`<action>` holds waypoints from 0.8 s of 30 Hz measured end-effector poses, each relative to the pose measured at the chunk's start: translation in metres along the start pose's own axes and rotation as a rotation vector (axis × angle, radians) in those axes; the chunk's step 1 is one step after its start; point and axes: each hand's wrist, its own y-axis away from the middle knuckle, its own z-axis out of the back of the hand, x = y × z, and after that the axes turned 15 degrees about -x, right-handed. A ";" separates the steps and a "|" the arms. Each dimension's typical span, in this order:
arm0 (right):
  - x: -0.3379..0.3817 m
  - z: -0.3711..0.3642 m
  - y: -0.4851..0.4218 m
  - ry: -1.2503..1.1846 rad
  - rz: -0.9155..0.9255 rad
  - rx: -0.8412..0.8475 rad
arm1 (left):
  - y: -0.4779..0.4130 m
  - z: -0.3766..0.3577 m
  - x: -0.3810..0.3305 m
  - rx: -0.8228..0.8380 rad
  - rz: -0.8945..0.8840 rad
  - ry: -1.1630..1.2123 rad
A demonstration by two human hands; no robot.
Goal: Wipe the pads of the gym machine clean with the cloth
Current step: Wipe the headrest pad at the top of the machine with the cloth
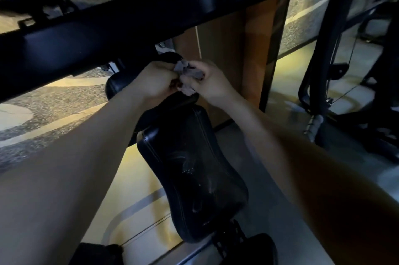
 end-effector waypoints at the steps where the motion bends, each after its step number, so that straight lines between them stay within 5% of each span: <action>1: -0.001 0.000 -0.001 0.031 0.041 -0.003 | 0.000 0.003 -0.002 0.021 0.030 0.053; 11: 0.007 -0.038 -0.005 0.220 0.355 -0.143 | 0.012 0.037 -0.010 -0.133 -0.026 0.029; 15: 0.004 -0.035 -0.028 0.303 0.408 -0.403 | 0.008 0.068 -0.011 -0.376 -0.300 -0.454; 18: -0.006 -0.039 -0.034 0.455 0.400 -0.272 | 0.013 0.088 -0.007 -0.451 -0.396 -0.817; 21: -0.017 -0.043 -0.026 0.448 0.375 -0.205 | 0.017 0.096 0.002 -0.363 -0.326 -1.118; 24: -0.013 -0.049 -0.031 0.371 0.404 -0.319 | 0.020 0.098 0.018 -0.369 -0.272 -1.086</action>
